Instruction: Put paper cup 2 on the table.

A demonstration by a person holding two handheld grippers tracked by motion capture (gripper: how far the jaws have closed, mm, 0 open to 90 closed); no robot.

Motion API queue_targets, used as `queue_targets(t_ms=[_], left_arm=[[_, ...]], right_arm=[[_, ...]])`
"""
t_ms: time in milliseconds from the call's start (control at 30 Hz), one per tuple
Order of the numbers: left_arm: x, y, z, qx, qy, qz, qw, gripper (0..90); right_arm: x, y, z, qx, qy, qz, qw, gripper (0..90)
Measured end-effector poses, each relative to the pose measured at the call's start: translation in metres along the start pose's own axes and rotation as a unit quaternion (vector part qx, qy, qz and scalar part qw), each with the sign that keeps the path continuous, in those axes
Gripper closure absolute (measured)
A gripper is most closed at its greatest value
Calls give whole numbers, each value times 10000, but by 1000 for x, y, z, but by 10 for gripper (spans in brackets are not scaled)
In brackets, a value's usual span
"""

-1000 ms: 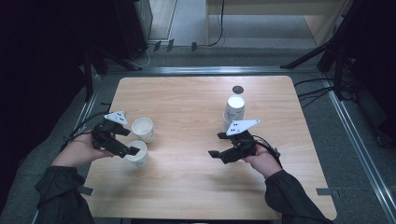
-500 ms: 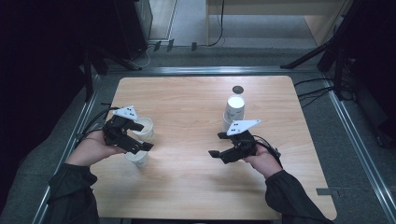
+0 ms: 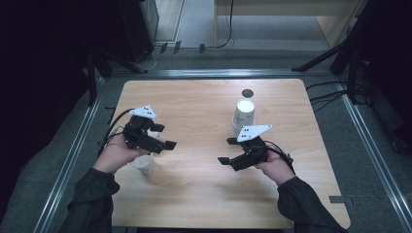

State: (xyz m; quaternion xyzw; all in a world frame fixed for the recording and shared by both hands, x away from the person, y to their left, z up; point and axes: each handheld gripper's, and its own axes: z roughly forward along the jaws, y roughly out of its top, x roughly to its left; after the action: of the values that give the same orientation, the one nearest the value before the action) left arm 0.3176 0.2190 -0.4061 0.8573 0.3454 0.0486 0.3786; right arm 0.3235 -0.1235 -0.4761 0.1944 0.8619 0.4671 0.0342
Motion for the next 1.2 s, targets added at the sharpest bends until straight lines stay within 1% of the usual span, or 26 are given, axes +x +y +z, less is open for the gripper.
queue_targets(t_ms=[100,167,233,367,400,433,500,567,600,633,700,733,833,1000,1133,1200], left_arm=[[-5,3,4,-163,-36,7,9999,147],[-10,5,8,-185,-58,109,9998,149],[-14,7,13,-160,-67,191,9997,149],[-20,8,25,-89,-142,247,9996,149],[-22,9,28,-46,-126,264,9996,149],[-23,9,30,-50,-92,267,9996,149],[-26,9,36,-73,-101,238,9996,149],[-29,9,41,-50,-68,259,9996,149],[-30,9,44,-37,-60,232,9997,149],[-30,9,46,-1,-104,209,9997,149],[-31,8,50,-7,-252,122,9996,149],[-32,8,53,-23,-237,100,9997,149],[-37,7,61,1,-101,215,9997,149],[-45,5,74,12,-27,336,9994,149],[-51,4,85,144,17,463,9988,149],[-53,4,89,231,137,589,9979,149]], right_arm=[[0,-1,-1,0,-41,2,10000,222],[1,-1,-2,-6,-67,-8,10000,222],[1,-1,-2,14,-87,-6,10000,222],[2,-2,-3,45,-115,-21,9999,222],[2,-2,-3,56,-120,-4,9999,222],[1,-2,-3,58,-128,-14,9999,222],[0,-3,-2,61,-131,16,9999,222],[0,-3,-3,56,-127,18,9999,222],[-1,-4,-3,51,-128,17,9999,222],[-1,-4,-3,46,-130,9,9999,222],[0,-5,-4,56,-131,9,9999,222],[0,-5,-5,57,-129,15,9999,221],[-1,-6,-6,58,-141,-4,9999,222],[-1,-7,-8,45,-152,-5,9999,222],[0,-8,-10,62,-163,-31,9998,222],[0,-9,-10,56,-178,-31,9998,222]])
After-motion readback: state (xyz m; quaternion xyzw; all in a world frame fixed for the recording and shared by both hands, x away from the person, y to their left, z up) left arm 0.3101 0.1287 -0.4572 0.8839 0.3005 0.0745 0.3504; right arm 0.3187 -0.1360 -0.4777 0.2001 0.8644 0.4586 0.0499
